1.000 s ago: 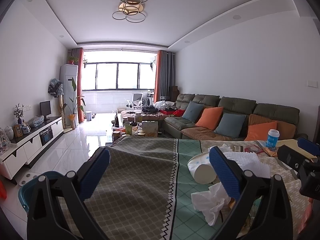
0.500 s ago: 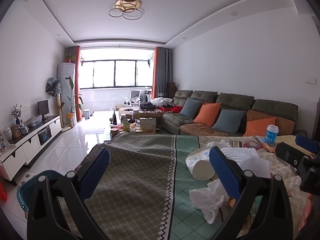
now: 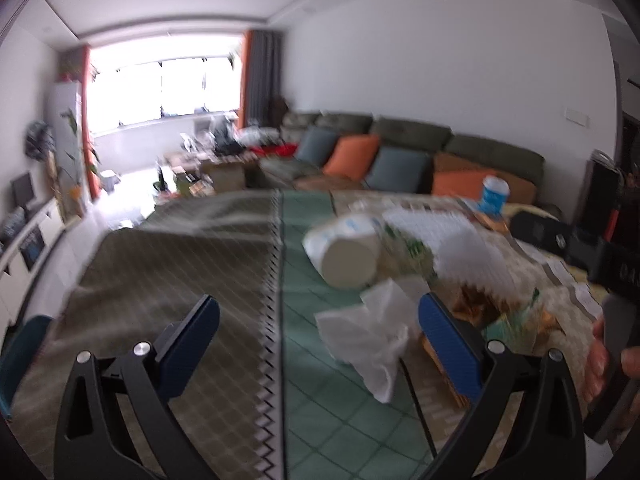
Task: Collect trash
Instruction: 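Grasp the white tissue with the left tool while the right tool grasps the white foam net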
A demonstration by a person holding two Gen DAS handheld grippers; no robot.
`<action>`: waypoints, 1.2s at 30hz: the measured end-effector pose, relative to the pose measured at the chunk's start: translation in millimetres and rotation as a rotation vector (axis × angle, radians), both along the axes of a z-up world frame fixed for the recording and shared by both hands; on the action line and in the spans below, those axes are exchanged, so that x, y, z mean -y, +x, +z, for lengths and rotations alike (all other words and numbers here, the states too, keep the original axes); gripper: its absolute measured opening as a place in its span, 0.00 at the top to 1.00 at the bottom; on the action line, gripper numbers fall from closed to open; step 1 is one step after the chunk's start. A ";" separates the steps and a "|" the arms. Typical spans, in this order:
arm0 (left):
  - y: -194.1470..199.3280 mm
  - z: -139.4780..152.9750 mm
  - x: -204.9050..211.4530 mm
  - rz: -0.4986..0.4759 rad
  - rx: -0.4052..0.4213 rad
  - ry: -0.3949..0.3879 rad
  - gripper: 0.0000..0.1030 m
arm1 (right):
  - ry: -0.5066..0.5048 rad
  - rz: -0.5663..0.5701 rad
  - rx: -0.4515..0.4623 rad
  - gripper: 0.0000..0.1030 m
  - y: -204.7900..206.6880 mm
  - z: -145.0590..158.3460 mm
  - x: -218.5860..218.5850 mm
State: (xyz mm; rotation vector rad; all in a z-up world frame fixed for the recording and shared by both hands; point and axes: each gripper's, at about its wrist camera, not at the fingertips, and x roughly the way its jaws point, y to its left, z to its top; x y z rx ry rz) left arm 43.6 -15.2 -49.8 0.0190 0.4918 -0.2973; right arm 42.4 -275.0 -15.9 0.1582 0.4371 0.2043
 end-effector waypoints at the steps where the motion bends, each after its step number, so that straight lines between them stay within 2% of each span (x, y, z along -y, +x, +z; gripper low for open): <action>1: 3.5 -4.4 0.3 -0.009 -0.025 -0.002 0.04 | 0.007 0.011 -0.016 0.10 5.7 -0.9 1.9; 4: 14.1 -16.1 3.0 -0.042 -0.089 -0.013 0.15 | 0.035 0.057 -0.071 0.13 21.8 -5.5 2.3; 9: 26.1 -30.2 4.1 -0.107 -0.186 -0.027 0.27 | 0.111 0.115 -0.154 0.16 44.9 -16.0 3.9; 12: 32.4 -34.9 6.1 -0.144 -0.227 -0.043 0.40 | 0.173 0.147 -0.199 0.27 54.8 -22.6 7.0; 13: 34.7 -36.2 6.3 -0.151 -0.238 -0.048 0.48 | 0.182 0.152 -0.204 0.37 55.3 -23.7 6.6; 17: 38.8 -39.8 3.1 -0.181 -0.276 -0.099 0.74 | 0.198 0.167 -0.196 0.55 53.0 -24.5 7.6; 18: 38.3 -39.6 1.6 -0.187 -0.282 -0.109 0.76 | 0.199 0.171 -0.196 0.57 53.1 -23.7 8.8; 20: 38.7 -39.1 -0.8 -0.197 -0.293 -0.134 0.88 | 0.196 0.176 -0.191 0.68 52.3 -22.0 9.9; 23: 34.8 -35.2 -2.7 -0.192 -0.279 -0.144 0.91 | 0.200 0.181 -0.175 0.81 50.3 -18.1 12.1; 30: 24.1 -22.2 -18.8 -0.172 -0.232 -0.166 0.91 | 0.184 0.192 -0.109 0.95 41.7 -1.7 10.5; 36: 12.9 -7.8 -39.4 -0.136 -0.187 -0.183 0.92 | 0.171 0.218 -0.079 0.95 40.2 8.1 1.2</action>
